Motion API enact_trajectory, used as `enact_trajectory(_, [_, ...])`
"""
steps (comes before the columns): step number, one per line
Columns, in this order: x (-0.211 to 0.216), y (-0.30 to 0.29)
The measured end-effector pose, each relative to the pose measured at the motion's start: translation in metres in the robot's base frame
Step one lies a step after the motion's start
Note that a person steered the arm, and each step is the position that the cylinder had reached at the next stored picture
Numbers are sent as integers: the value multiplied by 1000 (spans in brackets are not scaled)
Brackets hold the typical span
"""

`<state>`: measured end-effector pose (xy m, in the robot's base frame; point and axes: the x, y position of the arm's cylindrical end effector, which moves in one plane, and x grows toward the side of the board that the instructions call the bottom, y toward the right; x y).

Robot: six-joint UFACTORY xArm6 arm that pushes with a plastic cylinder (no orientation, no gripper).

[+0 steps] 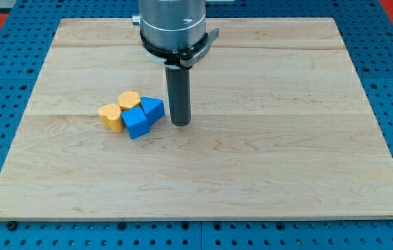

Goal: Move the yellow heart along with yellow hexagon towards the group of blocks

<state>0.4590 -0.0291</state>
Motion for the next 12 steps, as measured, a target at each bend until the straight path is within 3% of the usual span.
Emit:
enact_trajectory(3, [1,4])
enact_trajectory(4, [43,15])
enact_trajectory(5, [71,-19])
enact_trajectory(6, [70,-96])
enact_trajectory(7, [36,-140])
enact_trajectory(8, [5,-135])
enact_trajectory(12, [-52,-83])
